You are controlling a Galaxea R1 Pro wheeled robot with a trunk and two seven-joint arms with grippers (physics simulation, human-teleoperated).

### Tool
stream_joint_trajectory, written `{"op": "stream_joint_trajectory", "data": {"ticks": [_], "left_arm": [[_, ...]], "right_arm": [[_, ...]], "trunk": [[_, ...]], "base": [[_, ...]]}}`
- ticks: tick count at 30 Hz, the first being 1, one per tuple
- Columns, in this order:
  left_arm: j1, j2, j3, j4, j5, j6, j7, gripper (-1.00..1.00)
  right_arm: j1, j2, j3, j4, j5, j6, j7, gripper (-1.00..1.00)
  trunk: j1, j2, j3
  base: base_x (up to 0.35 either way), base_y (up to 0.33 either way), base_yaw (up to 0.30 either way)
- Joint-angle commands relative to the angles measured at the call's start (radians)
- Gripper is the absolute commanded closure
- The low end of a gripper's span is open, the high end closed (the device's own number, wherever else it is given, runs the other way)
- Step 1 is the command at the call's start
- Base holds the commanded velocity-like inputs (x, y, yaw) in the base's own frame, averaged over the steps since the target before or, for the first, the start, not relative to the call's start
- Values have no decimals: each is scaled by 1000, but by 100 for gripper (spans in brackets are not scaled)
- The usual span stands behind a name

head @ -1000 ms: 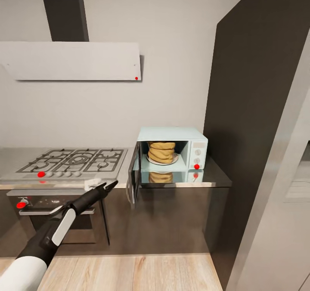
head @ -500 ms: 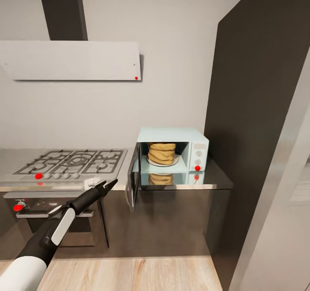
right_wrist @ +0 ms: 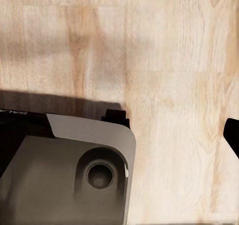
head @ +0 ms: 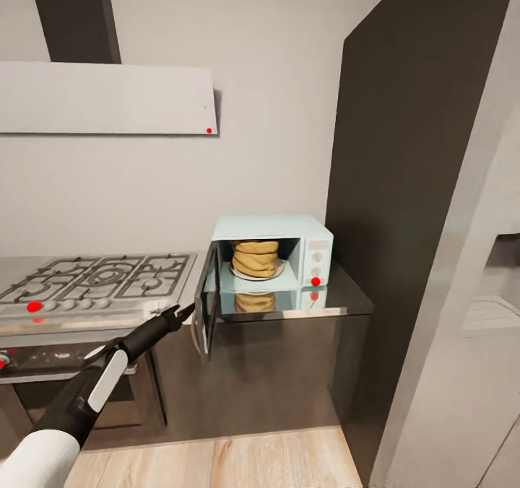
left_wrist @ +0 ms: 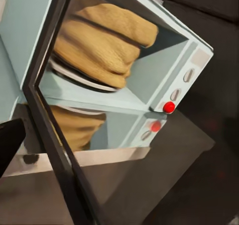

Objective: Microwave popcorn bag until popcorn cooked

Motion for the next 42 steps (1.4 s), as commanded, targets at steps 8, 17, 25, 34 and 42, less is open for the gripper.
{"op": "stream_joint_trajectory", "data": {"ticks": [8,17,25,34,42], "left_arm": [[0,-1,-2,0,7,-22,-2,-100],[0,-10,-2,-6,4,-23,1,-100],[0,-46,-2,-7,-2,-23,13,-100],[0,-48,-1,-7,-2,-36,15,-100],[0,-47,-3,-13,-1,-45,14,-100]], "right_arm": [[-1,-1,-9,4,9,-4,2,-100],[-1,-1,-10,5,9,-5,0,-100],[-1,-2,-10,4,8,-5,0,-100],[-1,-5,-13,3,6,-6,-1,-100],[-1,-7,-16,5,3,-7,0,-100]], "trunk": [[0,-1,-1],[0,-1,-1],[0,-1,-1],[0,-1,-1],[0,-1,-1]], "base": [[0,0,-240],[0,0,-240],[0,0,-240],[0,0,-240],[0,0,-240]]}}
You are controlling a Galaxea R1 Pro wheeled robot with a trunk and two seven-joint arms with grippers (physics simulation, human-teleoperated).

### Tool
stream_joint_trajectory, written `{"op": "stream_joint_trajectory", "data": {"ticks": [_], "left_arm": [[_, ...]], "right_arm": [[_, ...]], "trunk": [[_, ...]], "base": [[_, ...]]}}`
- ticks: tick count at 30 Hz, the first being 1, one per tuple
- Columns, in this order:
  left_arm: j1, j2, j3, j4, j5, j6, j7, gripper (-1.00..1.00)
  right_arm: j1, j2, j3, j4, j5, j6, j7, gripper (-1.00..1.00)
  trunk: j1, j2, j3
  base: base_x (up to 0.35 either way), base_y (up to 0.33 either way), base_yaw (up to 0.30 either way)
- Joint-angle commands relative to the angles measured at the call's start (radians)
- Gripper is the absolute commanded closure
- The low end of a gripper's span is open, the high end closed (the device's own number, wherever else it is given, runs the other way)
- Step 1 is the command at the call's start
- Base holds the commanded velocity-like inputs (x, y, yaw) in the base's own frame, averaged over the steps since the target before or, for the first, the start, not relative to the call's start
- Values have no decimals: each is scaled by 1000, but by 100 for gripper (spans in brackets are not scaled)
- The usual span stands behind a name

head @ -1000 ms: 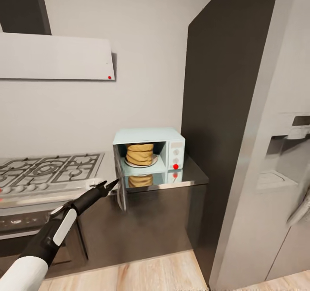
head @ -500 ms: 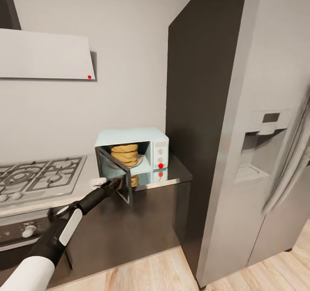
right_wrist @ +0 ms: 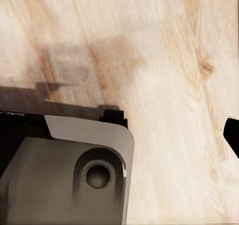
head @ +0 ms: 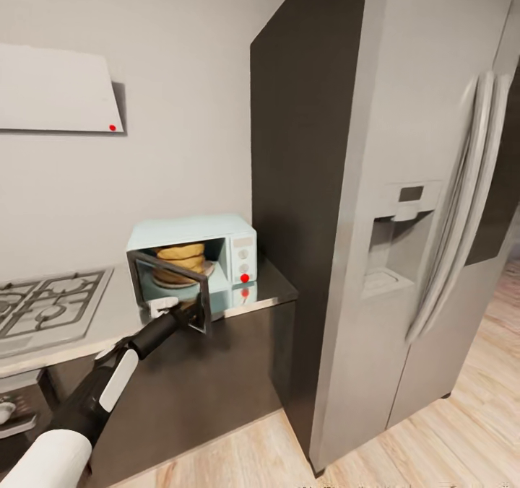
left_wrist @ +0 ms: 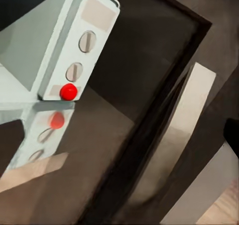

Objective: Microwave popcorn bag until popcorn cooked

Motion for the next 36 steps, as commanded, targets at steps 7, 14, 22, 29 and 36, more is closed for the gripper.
{"op": "stream_joint_trajectory", "data": {"ticks": [7,14,22,29,36], "left_arm": [[-1,0,-1,-3,10,10,-2,-100],[-1,1,-1,-3,9,5,-1,-100],[-1,6,-2,-5,9,6,155,-100],[-1,4,-4,-7,-40,4,228,-100],[-1,1,-2,-32,-48,5,275,-100]], "right_arm": [[-2,1,-8,3,8,-6,2,-100],[-2,1,-8,3,8,-7,2,-100],[-2,-7,-8,3,8,-9,2,-100],[-2,-8,-9,3,8,-11,2,-100],[-2,-8,-8,3,9,-10,3,-100]], "trunk": [[0,-1,-1],[0,-1,-1],[0,-1,-1],[0,-1,-1],[0,-1,-1]], "base": [[0,0,-240],[0,0,-240],[0,0,-113],[0,0,0],[47,0,0]]}}
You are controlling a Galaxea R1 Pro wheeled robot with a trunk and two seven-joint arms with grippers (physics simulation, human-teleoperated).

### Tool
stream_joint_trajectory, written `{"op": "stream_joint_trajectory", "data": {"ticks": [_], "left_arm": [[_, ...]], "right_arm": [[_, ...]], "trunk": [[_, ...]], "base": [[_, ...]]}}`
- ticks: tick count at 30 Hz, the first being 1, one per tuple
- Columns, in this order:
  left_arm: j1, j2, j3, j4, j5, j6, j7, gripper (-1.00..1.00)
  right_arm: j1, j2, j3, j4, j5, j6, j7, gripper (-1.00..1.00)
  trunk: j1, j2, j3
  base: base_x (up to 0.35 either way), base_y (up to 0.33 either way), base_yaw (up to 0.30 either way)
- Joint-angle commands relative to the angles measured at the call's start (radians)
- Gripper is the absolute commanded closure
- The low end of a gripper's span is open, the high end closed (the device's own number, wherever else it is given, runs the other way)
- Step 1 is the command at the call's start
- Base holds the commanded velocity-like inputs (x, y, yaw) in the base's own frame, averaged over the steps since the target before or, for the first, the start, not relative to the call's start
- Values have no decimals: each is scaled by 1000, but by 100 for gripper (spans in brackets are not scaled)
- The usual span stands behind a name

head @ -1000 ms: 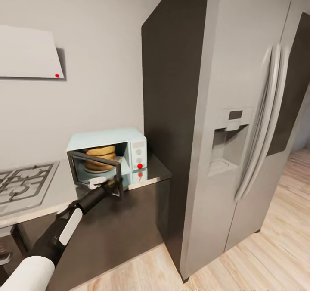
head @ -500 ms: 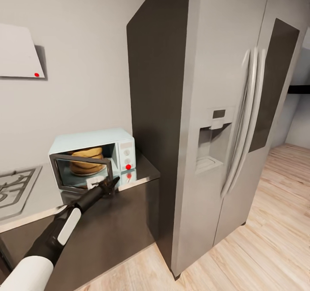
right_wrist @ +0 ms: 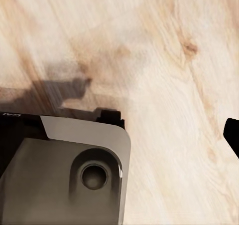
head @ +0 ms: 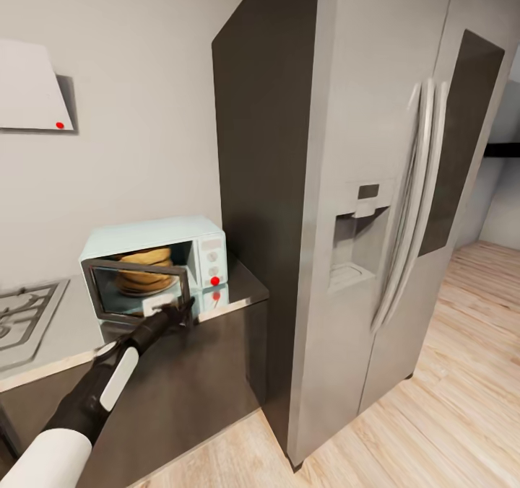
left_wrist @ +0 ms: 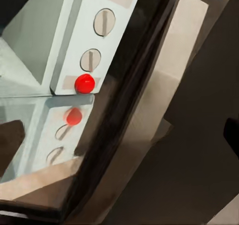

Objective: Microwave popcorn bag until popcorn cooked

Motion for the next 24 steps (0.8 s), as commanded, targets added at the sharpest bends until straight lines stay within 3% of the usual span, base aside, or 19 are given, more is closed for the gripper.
{"op": "stream_joint_trajectory", "data": {"ticks": [1,24], "left_arm": [[-1,0,0,-1,10,8,3,-100],[-1,0,-13,-3,10,8,4,-100]], "right_arm": [[-1,-1,-8,3,8,-6,2,-100],[-1,-1,-8,3,8,-9,2,-100]], "trunk": [[0,-1,-1],[0,-1,-1]], "base": [[257,0,0],[302,0,0]]}}
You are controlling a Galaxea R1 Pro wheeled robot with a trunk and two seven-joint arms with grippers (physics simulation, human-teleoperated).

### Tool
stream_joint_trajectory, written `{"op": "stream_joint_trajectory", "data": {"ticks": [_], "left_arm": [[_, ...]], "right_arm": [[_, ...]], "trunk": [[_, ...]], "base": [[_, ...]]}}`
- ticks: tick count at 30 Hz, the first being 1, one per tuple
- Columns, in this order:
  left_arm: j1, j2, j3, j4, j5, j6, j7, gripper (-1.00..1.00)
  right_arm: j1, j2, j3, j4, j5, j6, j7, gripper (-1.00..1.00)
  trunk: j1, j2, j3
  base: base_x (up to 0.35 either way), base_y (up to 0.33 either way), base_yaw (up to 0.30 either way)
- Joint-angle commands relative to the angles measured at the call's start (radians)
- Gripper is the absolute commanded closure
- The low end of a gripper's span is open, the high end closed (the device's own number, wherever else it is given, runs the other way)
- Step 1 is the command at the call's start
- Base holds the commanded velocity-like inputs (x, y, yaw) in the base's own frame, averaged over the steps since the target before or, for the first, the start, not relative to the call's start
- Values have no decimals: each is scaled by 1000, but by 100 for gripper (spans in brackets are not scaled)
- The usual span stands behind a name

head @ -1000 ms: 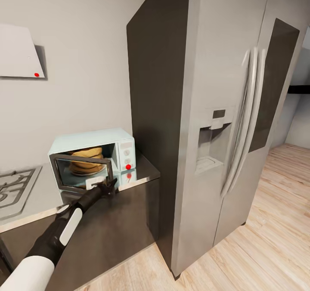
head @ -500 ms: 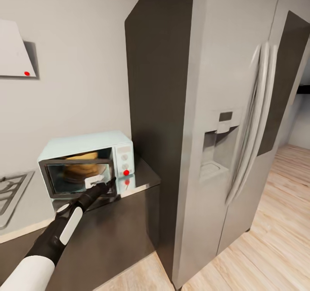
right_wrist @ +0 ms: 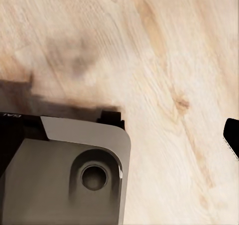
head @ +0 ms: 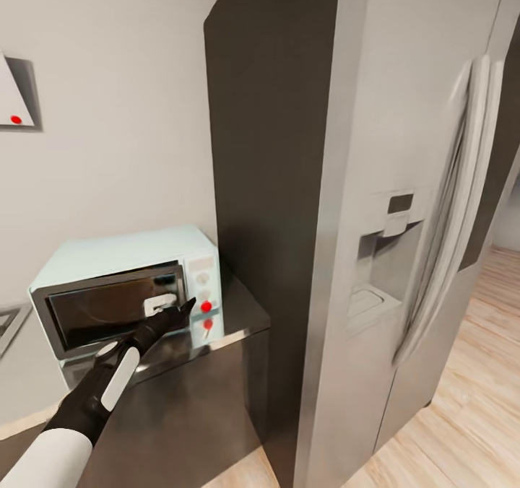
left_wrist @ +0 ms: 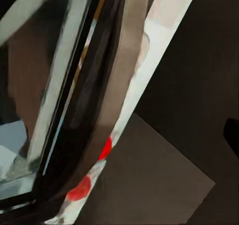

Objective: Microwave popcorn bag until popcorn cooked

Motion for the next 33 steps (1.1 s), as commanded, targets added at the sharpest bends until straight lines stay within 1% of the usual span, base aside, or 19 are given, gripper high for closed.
{"op": "stream_joint_trajectory", "data": {"ticks": [1,6,16,23,30,33], "left_arm": [[-1,1,-1,-1,11,7,-1,-100],[0,1,-1,-1,11,7,0,-100],[0,1,-1,-1,10,7,2,-100],[-1,1,-1,-1,11,7,4,-100],[0,-1,-1,-2,11,8,4,-100],[-1,-10,-1,-4,13,16,34,-100]], "right_arm": [[-1,-1,-8,3,7,-7,2,-100],[-1,-1,-8,3,7,-7,2,-100],[-1,-1,-8,3,7,-7,2,-100],[-1,-1,-8,3,7,-7,2,-100],[-1,-1,-8,3,7,-6,2,-100],[-1,-1,-8,3,7,-5,2,-100]], "trunk": [[1,-1,-1],[1,-1,-1],[1,-1,-1],[1,-1,-1],[1,-1,-1],[1,-1,-1]], "base": [[259,0,0],[211,0,0],[23,0,0],[109,0,0],[-6,0,0],[-260,0,0]]}}
